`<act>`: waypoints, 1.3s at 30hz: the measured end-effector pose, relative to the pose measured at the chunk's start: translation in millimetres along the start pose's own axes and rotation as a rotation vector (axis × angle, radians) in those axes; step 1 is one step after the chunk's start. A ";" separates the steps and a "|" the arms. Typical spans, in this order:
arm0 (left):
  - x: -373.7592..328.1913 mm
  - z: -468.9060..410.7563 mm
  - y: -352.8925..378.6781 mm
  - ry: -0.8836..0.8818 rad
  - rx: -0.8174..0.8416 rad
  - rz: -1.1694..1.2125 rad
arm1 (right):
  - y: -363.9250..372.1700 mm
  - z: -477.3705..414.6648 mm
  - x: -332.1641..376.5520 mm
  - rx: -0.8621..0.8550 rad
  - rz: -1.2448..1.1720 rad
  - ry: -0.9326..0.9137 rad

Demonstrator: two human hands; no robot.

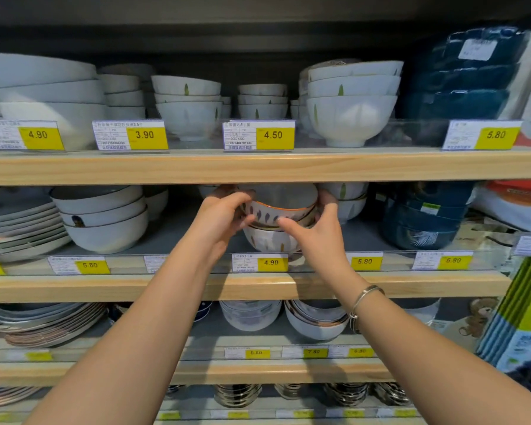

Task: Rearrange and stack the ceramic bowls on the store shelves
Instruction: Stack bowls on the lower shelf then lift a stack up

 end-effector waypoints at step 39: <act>33.1 -23.5 -3.5 0.281 0.282 -0.359 | -2.5 -39.4 -33.6 0.265 -0.011 0.134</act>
Point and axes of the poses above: each hand's wrist, its own z-axis away from the middle knuckle, its own y-axis out of the palm, x = y × z, the point moved 5 cm from there along -z, towards the middle knuckle, and after that the axes turned 12 degrees about -x, right-handed, at the moved point
